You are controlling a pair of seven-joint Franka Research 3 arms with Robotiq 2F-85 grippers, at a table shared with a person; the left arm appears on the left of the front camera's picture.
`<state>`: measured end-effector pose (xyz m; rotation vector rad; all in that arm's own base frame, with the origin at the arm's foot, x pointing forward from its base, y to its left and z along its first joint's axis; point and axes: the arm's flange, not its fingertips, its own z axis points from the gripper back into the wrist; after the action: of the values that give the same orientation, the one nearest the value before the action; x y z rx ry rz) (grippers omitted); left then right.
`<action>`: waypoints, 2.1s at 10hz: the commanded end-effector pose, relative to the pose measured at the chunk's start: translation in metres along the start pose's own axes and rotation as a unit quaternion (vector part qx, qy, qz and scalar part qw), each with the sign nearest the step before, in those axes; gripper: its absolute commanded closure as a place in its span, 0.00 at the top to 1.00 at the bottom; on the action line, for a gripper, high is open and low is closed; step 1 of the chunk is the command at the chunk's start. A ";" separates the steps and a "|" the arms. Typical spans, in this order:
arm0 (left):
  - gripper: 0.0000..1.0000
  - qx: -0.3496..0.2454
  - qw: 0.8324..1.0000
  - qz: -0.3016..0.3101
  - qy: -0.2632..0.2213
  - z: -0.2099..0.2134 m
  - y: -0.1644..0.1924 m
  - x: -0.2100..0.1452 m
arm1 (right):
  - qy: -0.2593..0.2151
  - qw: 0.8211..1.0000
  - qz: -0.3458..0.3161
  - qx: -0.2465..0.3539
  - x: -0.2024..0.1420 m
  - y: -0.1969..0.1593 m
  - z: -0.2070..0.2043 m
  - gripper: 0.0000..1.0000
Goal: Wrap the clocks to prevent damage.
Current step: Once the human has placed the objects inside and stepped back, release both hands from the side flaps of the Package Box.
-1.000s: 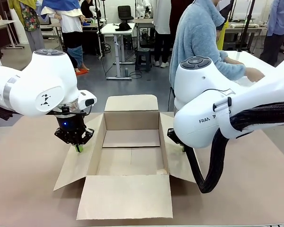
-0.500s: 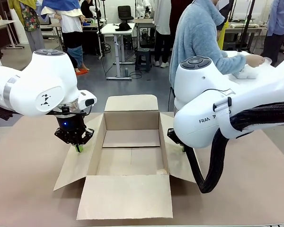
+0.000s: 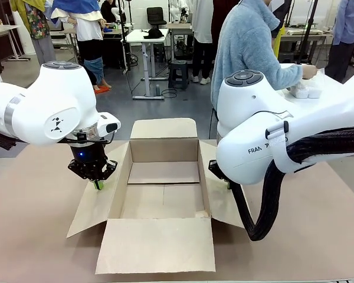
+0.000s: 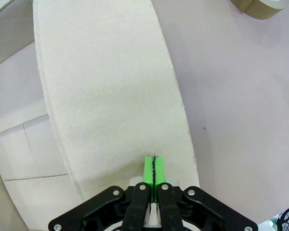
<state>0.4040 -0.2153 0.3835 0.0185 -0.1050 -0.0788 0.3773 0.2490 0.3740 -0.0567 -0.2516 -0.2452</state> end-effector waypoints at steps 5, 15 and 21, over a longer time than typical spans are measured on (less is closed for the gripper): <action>0.00 0.007 1.000 -0.005 0.002 -0.001 -0.001 -0.001 | -0.001 1.000 0.001 -0.003 -0.001 0.001 -0.002 0.01; 0.00 0.007 1.000 -0.005 0.002 -0.001 -0.001 -0.001 | -0.001 1.000 0.001 -0.003 -0.001 0.001 -0.002 0.01; 0.00 0.007 1.000 -0.005 0.002 -0.001 -0.001 -0.001 | -0.001 1.000 0.001 -0.003 -0.001 0.001 -0.002 0.01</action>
<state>0.4040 -0.2153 0.3835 0.0185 -0.1050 -0.0788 0.3773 0.2490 0.3740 -0.0567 -0.2516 -0.2452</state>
